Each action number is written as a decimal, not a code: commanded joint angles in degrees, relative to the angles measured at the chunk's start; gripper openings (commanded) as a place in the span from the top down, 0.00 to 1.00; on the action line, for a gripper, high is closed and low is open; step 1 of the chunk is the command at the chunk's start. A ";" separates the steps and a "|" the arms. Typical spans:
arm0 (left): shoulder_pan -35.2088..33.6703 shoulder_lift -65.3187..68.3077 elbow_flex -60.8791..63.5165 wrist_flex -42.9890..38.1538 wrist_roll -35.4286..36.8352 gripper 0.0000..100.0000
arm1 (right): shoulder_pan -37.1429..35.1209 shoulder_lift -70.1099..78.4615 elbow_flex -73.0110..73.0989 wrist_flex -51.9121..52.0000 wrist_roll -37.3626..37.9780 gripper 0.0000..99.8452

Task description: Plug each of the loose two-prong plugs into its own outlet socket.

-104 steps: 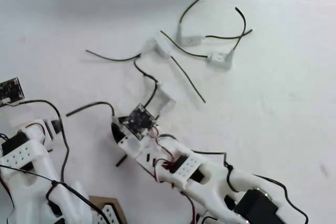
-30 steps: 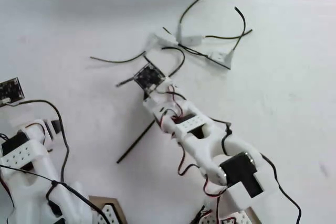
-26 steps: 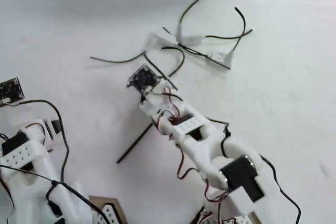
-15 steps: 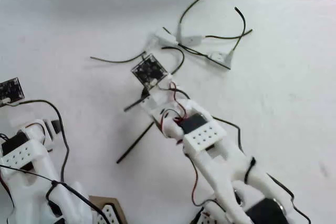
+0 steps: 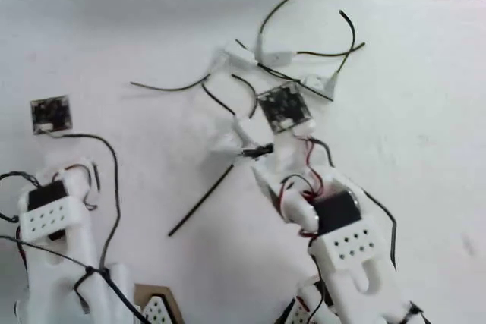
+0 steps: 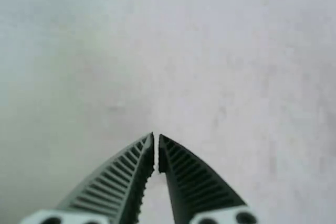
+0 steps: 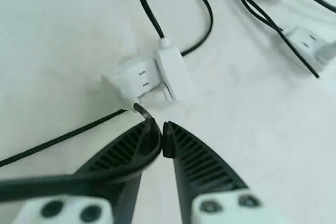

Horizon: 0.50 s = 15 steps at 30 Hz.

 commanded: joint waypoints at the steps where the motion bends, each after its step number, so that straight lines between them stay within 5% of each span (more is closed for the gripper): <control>1: 6.29 -9.71 -0.35 2.29 -0.70 0.98 | 4.26 -6.90 3.52 1.10 -0.44 0.98; 10: 20.00 -32.31 8.53 6.59 -0.70 0.98 | 5.85 -22.81 18.37 1.10 -0.70 0.98; 15: 20.79 -42.24 16.26 6.59 -0.97 0.98 | 5.85 -30.99 26.90 1.10 -0.79 0.98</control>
